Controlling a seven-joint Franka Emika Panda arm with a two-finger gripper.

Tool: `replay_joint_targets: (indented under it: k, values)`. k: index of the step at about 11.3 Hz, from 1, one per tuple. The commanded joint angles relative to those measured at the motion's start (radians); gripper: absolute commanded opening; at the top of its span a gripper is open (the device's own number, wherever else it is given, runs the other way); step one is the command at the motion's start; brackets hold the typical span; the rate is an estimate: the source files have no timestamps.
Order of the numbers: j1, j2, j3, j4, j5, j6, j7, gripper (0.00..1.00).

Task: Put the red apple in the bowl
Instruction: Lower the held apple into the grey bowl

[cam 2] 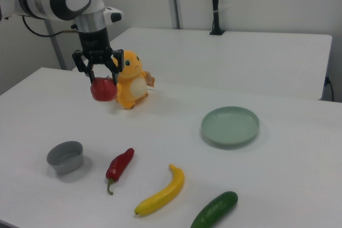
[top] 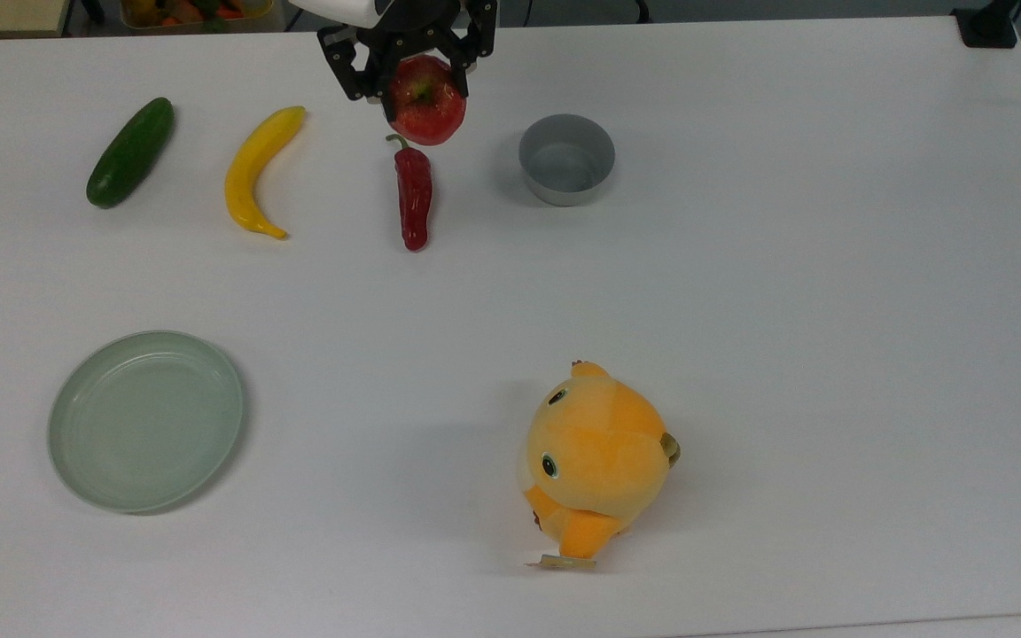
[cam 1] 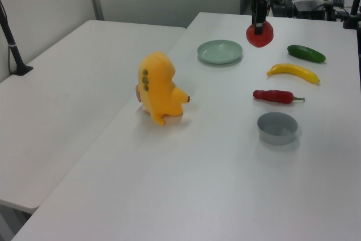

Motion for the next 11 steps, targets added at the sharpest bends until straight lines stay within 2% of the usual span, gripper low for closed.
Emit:
replay_joint_targets:
  k: [1,4,7,9,11]
  values:
    - [0.009,-0.023,-0.008,-0.035,0.017,0.007,-0.104,0.21]
    - [0.006,-0.021,-0.008,-0.037,0.017,0.007,-0.151,0.21]
    - [0.024,0.009,-0.001,-0.032,0.027,0.041,-0.133,0.21]
    - [0.094,0.029,-0.001,-0.038,0.033,0.039,-0.13,0.21]
    - [0.157,0.037,-0.001,-0.075,0.036,0.049,-0.054,0.21]
